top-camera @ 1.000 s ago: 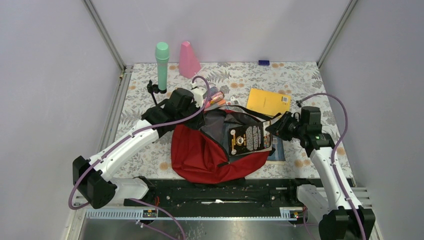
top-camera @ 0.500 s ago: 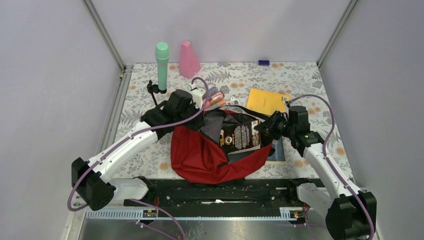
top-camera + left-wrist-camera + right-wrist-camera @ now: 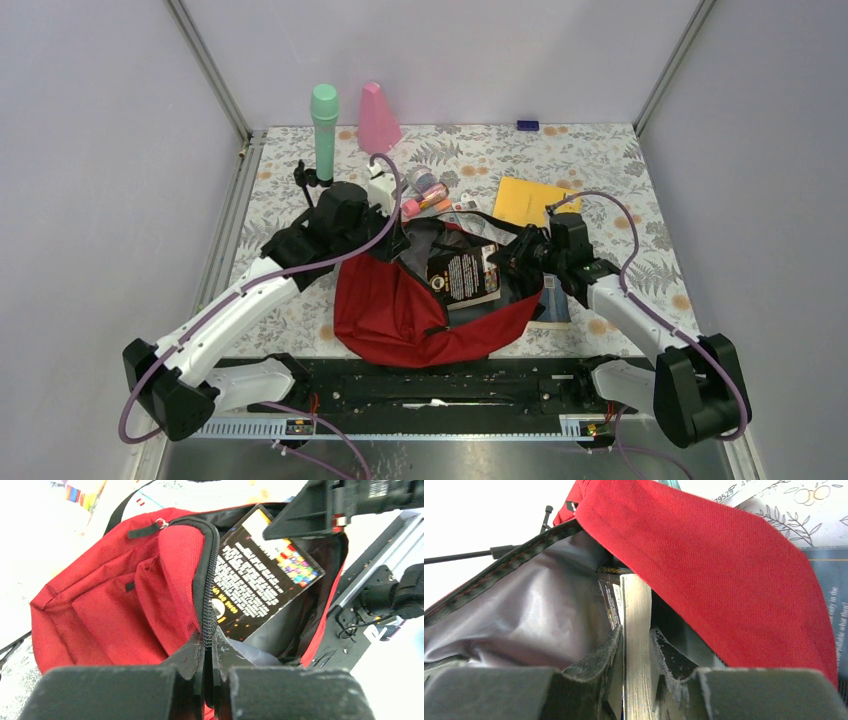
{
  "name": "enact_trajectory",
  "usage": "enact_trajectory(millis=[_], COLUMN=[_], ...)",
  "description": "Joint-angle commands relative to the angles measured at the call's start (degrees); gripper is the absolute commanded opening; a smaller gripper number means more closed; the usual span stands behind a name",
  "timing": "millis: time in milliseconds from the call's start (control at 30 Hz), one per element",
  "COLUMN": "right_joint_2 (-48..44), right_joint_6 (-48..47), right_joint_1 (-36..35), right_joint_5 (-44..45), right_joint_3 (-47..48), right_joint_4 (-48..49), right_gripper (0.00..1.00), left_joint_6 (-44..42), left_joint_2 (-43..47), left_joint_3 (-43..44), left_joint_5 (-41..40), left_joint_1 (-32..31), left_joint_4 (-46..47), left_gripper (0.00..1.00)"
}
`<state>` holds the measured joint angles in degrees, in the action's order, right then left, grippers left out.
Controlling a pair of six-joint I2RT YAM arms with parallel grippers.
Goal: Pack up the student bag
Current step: Place the book in the student bag.
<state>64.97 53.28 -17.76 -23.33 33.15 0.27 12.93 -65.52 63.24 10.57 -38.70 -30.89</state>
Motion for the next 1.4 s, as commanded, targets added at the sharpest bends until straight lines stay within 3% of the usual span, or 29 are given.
enact_trajectory(millis=[0, 467, 600, 733, 933, 1100, 1367], right_joint_2=[3.0, 11.2, 10.5, 3.9, -9.7, -15.5, -21.8], right_joint_6=[1.5, 7.1, 9.2, 6.6, -0.8, -2.0, -0.2], right_joint_1=[-2.6, -13.0, -14.7, -14.7, -14.7, -14.7, -14.7], right_joint_5=[0.0, 7.3, 10.1, 15.3, 26.9, 28.3, 28.0], right_joint_3=[1.1, 1.8, 1.6, 1.0, 2.6, 5.1, 7.2], right_joint_4=[7.4, 17.5, 18.5, 12.1, -4.8, -12.3, -16.2], right_gripper=[0.0, 0.0, 0.0, 0.0, 0.0, 0.0, 0.0], left_joint_6=[-1.7, -0.8, -1.6, -3.2, -4.2, -4.6, -6.0], left_joint_2=[2.8, 2.8, 2.7, 4.8, 9.3, 12.1, 13.8], left_joint_3=[-0.4, -2.0, -1.3, -1.4, -2.8, -2.2, 1.5], left_joint_5=[4.3, 6.8, 4.0, -0.7, 0.7, 1.7, 0.5], left_joint_1=[0.6, 0.9, 1.0, 1.7, 2.0, 2.3, 2.2], left_joint_4=[6.7, 8.6, 6.6, 5.4, 8.2, 10.6, 10.4], left_gripper=[0.0, 0.0, 0.0, 0.0, 0.0, 0.0, 0.0])
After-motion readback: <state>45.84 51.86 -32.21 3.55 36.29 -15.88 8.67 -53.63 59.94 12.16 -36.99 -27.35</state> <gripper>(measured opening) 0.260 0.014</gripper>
